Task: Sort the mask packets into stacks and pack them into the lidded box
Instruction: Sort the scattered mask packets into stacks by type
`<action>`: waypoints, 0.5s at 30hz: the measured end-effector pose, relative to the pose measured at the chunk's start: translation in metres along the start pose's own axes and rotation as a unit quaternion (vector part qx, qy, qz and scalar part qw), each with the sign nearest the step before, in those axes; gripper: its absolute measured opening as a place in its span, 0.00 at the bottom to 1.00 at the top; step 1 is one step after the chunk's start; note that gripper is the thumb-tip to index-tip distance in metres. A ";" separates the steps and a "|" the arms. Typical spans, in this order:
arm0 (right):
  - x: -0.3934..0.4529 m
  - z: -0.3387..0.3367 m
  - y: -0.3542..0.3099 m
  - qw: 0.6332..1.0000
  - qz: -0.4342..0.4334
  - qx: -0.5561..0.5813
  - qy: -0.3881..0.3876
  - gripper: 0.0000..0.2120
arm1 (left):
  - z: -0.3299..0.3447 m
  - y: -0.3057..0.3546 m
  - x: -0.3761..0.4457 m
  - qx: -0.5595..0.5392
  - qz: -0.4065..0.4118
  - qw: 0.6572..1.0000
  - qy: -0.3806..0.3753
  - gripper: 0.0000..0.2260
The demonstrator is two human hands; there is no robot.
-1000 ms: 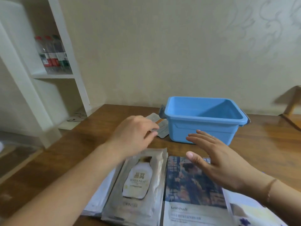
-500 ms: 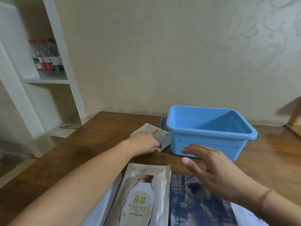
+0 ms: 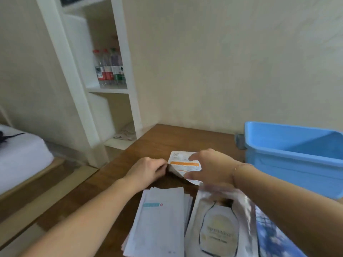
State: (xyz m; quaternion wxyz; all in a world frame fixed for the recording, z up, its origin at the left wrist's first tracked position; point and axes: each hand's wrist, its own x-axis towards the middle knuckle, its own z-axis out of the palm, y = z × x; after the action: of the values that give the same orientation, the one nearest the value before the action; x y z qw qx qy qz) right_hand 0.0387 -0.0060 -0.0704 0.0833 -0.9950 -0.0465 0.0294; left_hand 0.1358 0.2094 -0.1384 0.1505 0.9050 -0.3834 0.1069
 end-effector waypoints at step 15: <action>0.036 -0.037 -0.034 0.883 0.044 0.435 0.169 0.04 | -0.037 -0.002 -0.029 -0.441 -0.196 0.870 0.105 0.08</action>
State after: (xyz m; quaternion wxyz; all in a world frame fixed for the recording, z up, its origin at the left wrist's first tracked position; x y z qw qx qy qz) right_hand 0.0739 0.0251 -0.0298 0.5133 -0.8495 0.0294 -0.1184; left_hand 0.1151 0.2428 -0.1135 0.5907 0.7848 -0.1872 -0.0106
